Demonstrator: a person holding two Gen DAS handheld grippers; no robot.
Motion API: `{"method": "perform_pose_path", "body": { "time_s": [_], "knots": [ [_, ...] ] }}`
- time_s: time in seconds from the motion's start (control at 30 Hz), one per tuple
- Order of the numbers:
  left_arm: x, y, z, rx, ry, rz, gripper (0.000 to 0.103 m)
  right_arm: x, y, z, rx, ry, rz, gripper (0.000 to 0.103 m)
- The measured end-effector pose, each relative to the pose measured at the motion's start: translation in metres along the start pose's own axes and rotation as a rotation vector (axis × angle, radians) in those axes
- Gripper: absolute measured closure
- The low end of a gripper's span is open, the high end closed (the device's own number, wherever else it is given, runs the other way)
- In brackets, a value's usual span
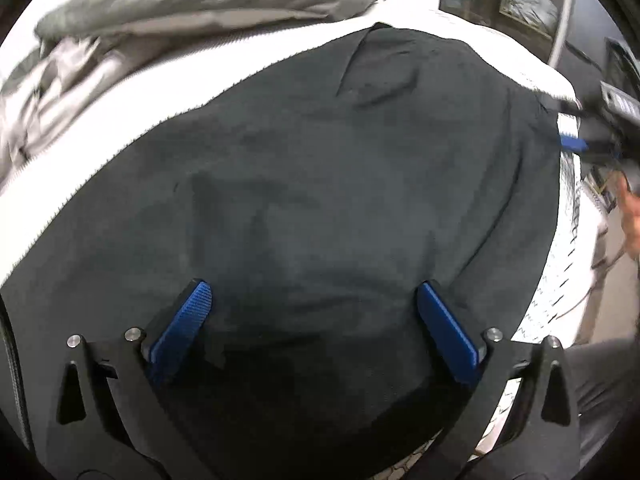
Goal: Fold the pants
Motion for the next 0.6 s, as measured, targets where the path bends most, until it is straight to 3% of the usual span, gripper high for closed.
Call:
{"method": "perform_pose_path", "body": {
  "time_s": [0.07, 0.13, 0.2, 0.23, 0.3, 0.33, 0.4, 0.47, 0.57, 0.6],
  "knots": [
    [0.001, -0.005, -0.003, -0.037, -0.016, -0.027, 0.001, 0.011, -0.004, 0.011, 0.057, 0.015, 0.012, 0.038],
    [0.0, -0.016, -0.009, -0.066, -0.016, -0.076, 0.001, 0.017, -0.015, 0.02, 0.059, 0.028, -0.011, 0.069],
    [-0.001, -0.027, -0.016, -0.064, -0.001, -0.104, 0.001, 0.022, -0.031, 0.024, 0.011, 0.056, -0.063, 0.084],
    [-0.001, -0.037, -0.022, -0.061, 0.017, -0.122, 0.002, 0.028, -0.043, 0.022, -0.006, 0.085, -0.096, 0.087],
    [-0.005, -0.045, -0.033, -0.076, 0.036, -0.141, 0.002, 0.041, -0.079, 0.011, 0.052, 0.139, -0.165, 0.088],
    [-0.006, -0.051, -0.039, -0.123, 0.052, -0.138, 0.002, 0.043, -0.108, 0.004, 0.101, 0.16, -0.243, 0.088],
    [-0.013, -0.075, -0.049, -0.119, 0.076, -0.159, 0.002, 0.035, -0.158, 0.006, 0.158, 0.16, -0.369, 0.089],
    [-0.022, -0.105, -0.055, -0.106, 0.085, -0.229, 0.002, 0.028, -0.213, 0.021, 0.281, 0.1, -0.467, 0.088],
    [-0.04, -0.148, -0.062, -0.091, 0.08, -0.331, 0.002, -0.025, -0.278, 0.052, 0.378, -0.045, -0.655, 0.084],
    [-0.048, -0.164, -0.066, -0.069, 0.073, -0.342, 0.002, -0.05, -0.295, 0.069, 0.386, -0.116, -0.723, 0.074]
  ]
}}
Point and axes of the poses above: each gripper's, at about its wrist camera, not at the fingertips, and z roughly the way its jaws point, y to its right, x to its top, the point moved 8 cm from there along z, roughly the way its jaws point, and after that the axes turned 3 degrees about -y, right-handed, at the moved point
